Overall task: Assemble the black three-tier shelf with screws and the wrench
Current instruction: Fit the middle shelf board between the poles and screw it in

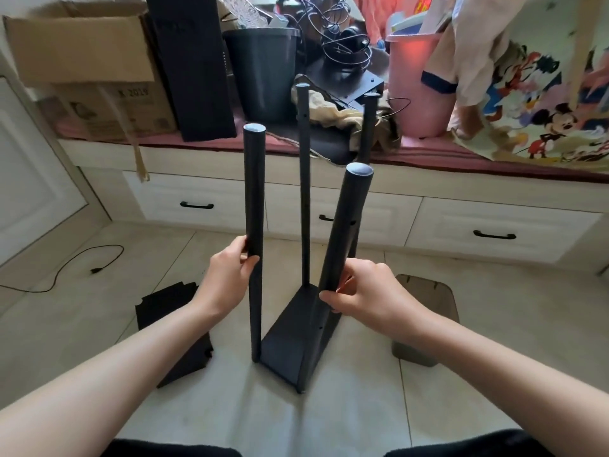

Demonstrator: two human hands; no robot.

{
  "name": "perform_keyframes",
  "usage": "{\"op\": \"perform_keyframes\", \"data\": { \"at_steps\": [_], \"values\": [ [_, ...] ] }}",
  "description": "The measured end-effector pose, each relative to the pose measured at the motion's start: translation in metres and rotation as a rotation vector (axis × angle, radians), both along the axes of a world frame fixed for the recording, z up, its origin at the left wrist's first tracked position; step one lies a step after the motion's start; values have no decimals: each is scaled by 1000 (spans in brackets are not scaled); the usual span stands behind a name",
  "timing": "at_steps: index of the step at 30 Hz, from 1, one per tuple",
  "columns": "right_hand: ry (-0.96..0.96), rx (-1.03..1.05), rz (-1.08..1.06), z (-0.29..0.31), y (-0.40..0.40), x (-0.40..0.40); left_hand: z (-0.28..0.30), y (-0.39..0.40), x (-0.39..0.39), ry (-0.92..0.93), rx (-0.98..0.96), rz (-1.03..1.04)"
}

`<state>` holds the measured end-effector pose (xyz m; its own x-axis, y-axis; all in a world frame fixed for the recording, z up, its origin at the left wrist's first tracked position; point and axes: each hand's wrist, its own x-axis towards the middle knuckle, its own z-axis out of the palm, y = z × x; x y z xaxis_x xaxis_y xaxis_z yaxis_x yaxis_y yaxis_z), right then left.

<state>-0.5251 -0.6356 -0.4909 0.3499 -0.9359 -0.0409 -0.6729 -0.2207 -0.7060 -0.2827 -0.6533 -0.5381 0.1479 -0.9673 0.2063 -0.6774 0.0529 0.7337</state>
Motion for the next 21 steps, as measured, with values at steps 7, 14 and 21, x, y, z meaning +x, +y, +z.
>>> {"op": "perform_keyframes", "data": {
  "at_steps": [7,14,21],
  "values": [
    [-221,115,47,-10,5,37,-2,-9,16,123,-24,105],
    [-304,212,-10,-8,-19,36,-5,-4,24,7,97,123],
    [-440,375,-339,-25,-75,0,-11,24,2,-79,281,25]
  ]
}}
